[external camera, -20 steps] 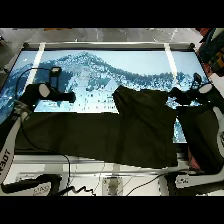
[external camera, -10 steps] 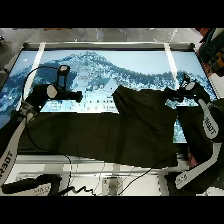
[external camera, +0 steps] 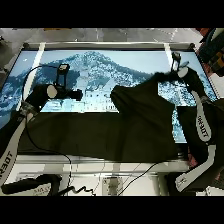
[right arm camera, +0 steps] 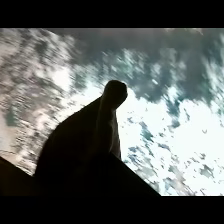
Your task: Fold the clothes and pants, and hang the long-sleeved shirts on hangers.
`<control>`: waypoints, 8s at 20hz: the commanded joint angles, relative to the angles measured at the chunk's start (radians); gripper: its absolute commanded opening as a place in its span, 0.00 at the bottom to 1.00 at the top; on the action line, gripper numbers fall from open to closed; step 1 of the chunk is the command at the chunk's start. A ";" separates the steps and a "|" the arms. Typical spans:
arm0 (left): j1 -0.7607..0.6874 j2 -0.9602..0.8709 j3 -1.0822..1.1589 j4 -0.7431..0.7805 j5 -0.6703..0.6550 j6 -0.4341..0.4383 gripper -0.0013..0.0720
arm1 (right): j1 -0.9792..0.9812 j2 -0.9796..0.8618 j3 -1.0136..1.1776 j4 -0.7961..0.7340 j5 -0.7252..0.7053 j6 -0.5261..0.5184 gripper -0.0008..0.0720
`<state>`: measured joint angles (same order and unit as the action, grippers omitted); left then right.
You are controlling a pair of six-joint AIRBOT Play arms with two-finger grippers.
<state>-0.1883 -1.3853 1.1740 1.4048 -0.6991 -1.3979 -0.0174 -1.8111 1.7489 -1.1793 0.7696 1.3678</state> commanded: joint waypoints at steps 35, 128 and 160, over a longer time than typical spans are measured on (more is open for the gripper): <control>-0.101 -0.114 0.000 -0.258 0.212 0.000 0.97 | -0.158 0.078 -0.064 -0.057 0.572 0.005 0.66; 0.512 -0.265 0.826 0.390 -0.445 -0.061 0.04 | -0.226 0.618 -0.962 0.154 -0.433 -0.187 0.06; 0.610 -0.377 0.460 0.749 -0.726 -0.068 0.38 | -0.226 0.553 -0.842 0.027 -0.256 -0.172 0.65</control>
<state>0.4122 -1.7782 1.6333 2.1124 -1.2652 -1.4776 -0.2436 -1.2835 0.8597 -1.0779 0.3820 1.1965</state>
